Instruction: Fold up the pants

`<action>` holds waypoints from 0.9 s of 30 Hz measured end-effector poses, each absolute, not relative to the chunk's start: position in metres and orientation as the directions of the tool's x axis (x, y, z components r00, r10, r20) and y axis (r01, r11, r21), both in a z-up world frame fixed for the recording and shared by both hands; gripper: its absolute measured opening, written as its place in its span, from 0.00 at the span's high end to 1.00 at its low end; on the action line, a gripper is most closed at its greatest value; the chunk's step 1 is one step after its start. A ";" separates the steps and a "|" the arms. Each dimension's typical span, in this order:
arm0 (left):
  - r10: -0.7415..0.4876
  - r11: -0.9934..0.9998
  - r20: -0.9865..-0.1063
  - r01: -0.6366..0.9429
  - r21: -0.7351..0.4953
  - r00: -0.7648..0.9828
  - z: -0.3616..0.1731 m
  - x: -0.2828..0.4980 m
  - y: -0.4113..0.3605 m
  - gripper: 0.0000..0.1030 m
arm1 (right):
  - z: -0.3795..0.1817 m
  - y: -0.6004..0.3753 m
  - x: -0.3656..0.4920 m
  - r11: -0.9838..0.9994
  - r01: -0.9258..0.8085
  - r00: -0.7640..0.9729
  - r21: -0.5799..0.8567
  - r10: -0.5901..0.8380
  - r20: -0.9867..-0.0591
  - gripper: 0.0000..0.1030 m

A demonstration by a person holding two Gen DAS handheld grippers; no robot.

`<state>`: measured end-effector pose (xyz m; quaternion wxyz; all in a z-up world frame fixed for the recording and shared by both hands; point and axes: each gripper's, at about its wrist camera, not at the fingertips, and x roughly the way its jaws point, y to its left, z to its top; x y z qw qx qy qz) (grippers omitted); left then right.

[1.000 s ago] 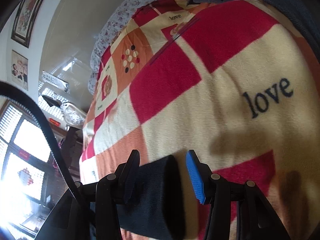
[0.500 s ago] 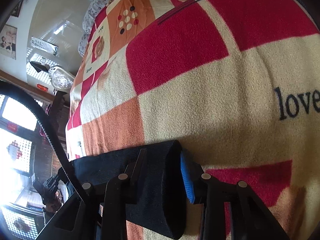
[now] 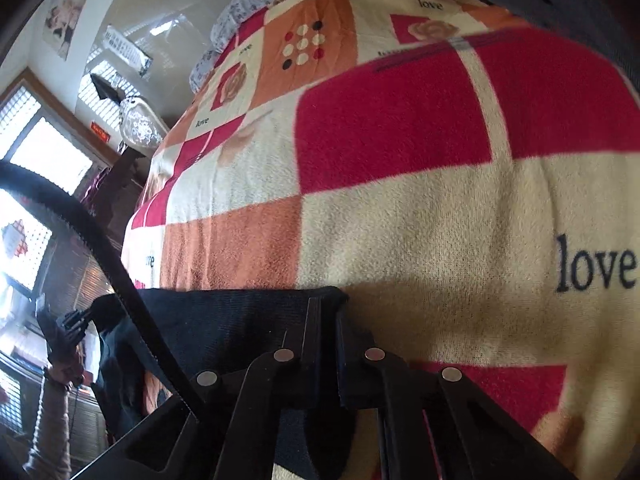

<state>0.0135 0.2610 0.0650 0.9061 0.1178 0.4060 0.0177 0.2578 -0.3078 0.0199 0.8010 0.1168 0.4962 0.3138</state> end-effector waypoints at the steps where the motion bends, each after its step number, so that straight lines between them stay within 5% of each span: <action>1: 0.131 0.969 -0.720 0.064 0.238 0.681 0.069 0.006 0.259 0.91 | 0.032 -0.309 0.248 0.777 -0.422 0.334 0.468 0.613 -0.716 0.95; 12: 0.175 0.947 -0.652 0.055 0.317 0.738 0.078 -0.106 0.238 0.91 | 0.103 -0.332 0.095 0.723 -0.676 0.442 0.144 0.554 -0.705 0.99; 20: 0.184 0.948 -0.758 0.090 0.304 0.625 0.008 -0.184 0.229 0.90 | 0.070 -0.347 -0.021 0.665 -0.747 0.432 -0.011 0.473 -0.768 0.99; 27: 0.285 0.951 -0.721 -0.280 0.131 0.631 0.011 -0.208 0.281 0.90 | 0.022 -0.369 -0.066 0.646 -0.759 0.419 -0.085 0.385 -0.822 0.99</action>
